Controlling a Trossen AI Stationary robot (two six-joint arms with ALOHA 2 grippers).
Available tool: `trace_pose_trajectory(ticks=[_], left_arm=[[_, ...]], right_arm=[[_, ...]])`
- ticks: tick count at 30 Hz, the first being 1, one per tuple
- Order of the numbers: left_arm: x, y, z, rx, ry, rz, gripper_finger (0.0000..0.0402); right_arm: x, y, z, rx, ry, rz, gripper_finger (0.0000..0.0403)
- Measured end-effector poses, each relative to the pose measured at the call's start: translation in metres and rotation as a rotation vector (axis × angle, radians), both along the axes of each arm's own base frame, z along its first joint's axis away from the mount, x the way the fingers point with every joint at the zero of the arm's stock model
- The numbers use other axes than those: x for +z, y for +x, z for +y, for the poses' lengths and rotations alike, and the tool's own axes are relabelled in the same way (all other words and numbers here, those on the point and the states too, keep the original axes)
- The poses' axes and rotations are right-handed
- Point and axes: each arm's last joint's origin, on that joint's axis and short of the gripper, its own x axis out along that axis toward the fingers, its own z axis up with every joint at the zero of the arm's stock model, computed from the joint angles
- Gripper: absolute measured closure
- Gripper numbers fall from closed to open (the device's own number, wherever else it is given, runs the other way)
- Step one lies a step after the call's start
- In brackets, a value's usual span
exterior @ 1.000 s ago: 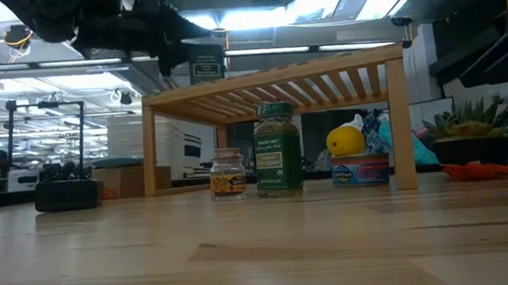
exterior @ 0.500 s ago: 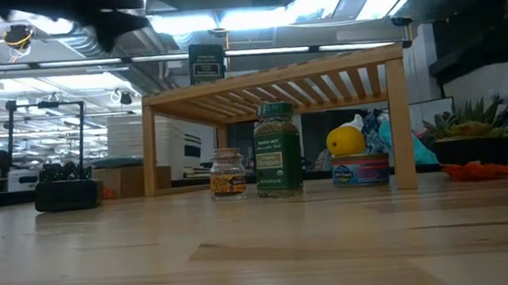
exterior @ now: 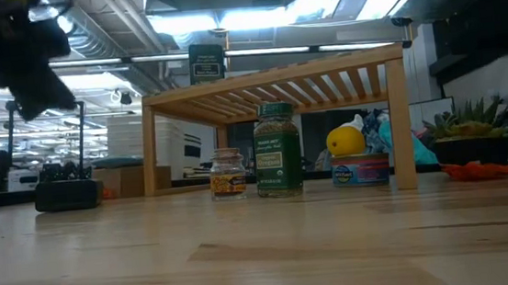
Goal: Shelf spices
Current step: Put the green seasoning can on the shelf
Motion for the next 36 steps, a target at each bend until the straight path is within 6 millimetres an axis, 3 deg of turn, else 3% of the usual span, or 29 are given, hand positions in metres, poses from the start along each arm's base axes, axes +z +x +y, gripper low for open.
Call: trace_pose_trajectory(ticks=[8, 24, 36], left_arm=[[-0.023, 0.011, -0.004, 0.142, -0.133, -0.007, 0.0398], [-0.057, 0.023, -0.011, 0.385, -0.075, 0.211, 0.0401], [-0.081, 0.037, -0.013, 0.437, -0.054, 0.418, 0.0401]], right_arm=[[0.0, 0.0, 0.0, 0.0, -0.001, 0.001, 0.023], [0.0, 0.0, 0.0, 0.0, -0.002, 0.001, 0.023], [0.003, 0.003, 0.002, 0.01, 0.049, -0.022, 0.0232]])
